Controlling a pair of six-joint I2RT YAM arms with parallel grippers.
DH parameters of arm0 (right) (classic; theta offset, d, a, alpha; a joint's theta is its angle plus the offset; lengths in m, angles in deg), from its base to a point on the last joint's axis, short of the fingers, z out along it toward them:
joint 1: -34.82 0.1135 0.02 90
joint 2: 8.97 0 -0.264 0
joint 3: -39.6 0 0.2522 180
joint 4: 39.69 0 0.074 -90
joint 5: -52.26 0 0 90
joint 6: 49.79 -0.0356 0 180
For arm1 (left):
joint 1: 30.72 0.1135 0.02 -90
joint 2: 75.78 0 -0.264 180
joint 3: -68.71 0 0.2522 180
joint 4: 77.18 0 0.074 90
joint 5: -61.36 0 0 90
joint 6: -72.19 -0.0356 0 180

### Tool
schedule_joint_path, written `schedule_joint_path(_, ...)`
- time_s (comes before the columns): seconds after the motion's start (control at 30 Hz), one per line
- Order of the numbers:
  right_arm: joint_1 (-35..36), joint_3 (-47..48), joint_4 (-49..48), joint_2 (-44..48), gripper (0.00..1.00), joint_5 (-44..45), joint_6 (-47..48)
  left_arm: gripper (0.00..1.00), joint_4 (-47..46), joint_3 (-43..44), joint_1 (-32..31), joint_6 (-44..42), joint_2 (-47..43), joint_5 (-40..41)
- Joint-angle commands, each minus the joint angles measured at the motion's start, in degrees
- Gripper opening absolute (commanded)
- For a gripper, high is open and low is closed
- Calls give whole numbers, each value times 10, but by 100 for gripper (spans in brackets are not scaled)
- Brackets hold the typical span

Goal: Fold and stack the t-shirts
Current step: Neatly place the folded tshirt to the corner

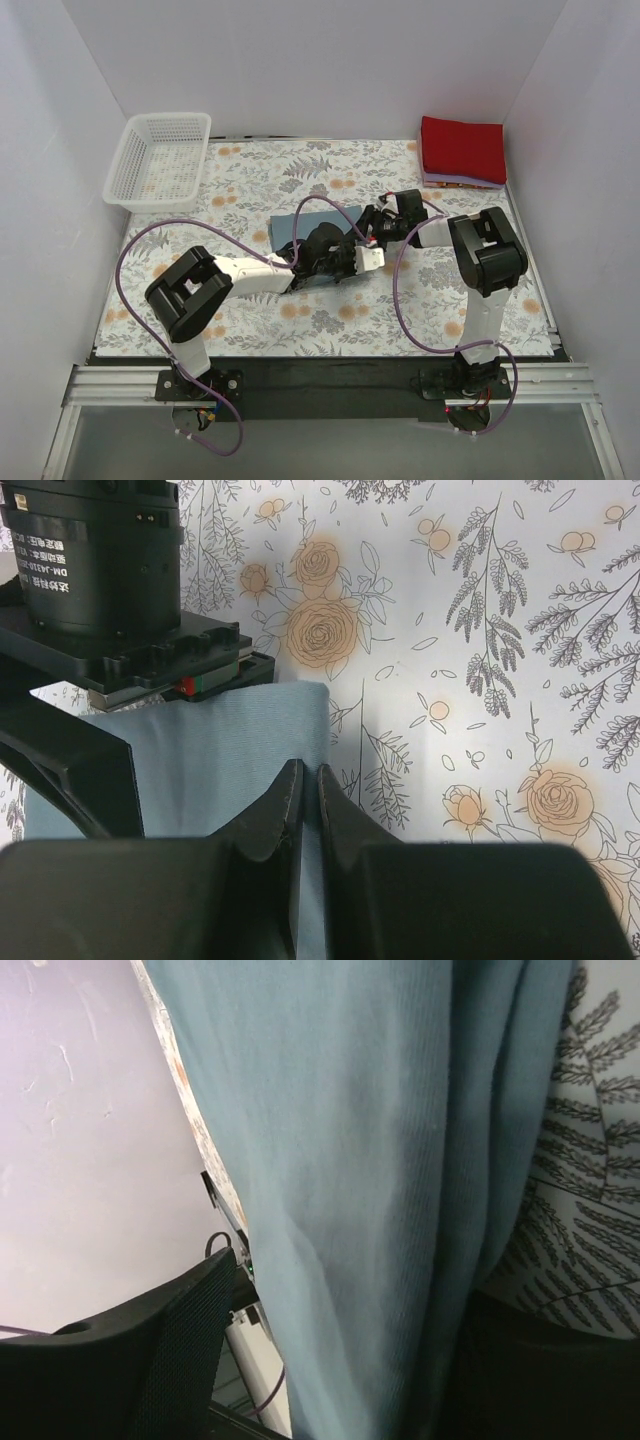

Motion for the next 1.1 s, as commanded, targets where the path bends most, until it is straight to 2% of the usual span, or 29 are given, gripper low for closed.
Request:
schedule_joint_path(0.0,2,5,0,-25,70,81,7,0,-5,13,3,9,-48,-23)
schedule_joint_path(0.07,2,11,-3,-27,65,96,3,0,-7,12,4,11,-47,-24)
schedule_joint_path(0.1,1,15,-5,-31,57,100,4,0,-7,13,3,12,-47,-24)
schedule_joint_path(0.17,2,30,-6,-36,49,115,11,0,-8,15,4,17,-45,-23)
schedule_joint_path(0.2,2,41,-4,-42,40,118,24,0,-6,17,5,17,-46,-24)
schedule_joint_path(0.27,1,83,3,-50,33,120,76,0,3,22,6,21,-47,-17)
schedule_joint_path(0.3,0,105,44,-57,13,121,103,5,24,31,10,30,-50,-17)
schedule_joint_path(0.33,0,133,80,-60,2,127,135,19,41,37,13,38,-62,-17)
schedule_joint_path(0.37,0,169,124,-63,1,167,213,25,57,43,17,50,-70,-10)
schedule_joint_path(0.4,0,219,197,-63,1,188,242,32,94,54,27,78,-79,-9)
schedule_joint_path(0.47,-6,269,266,-65,1,252,338,51,164,63,36,95,-108,-11)
schedule_joint_path(0.53,-13,327,291,-65,1,293,398,60,187,55,49,121,-132,-3)
schedule_joint_path(0.63,-20,407,333,-80,1,355,491,63,216,33,56,146,-172,25)
schedule_joint_path(0.67,-23,431,343,-87,1,389,510,69,220,28,57,150,-179,29)
schedule_joint_path(0.83,-38,558,363,-134,1,468,629,72,243,3,58,177,-202,52)
schedule_joint_path(1.07,-70,683,375,-176,1,533,686,73,245,-30,58,221,-230,74)
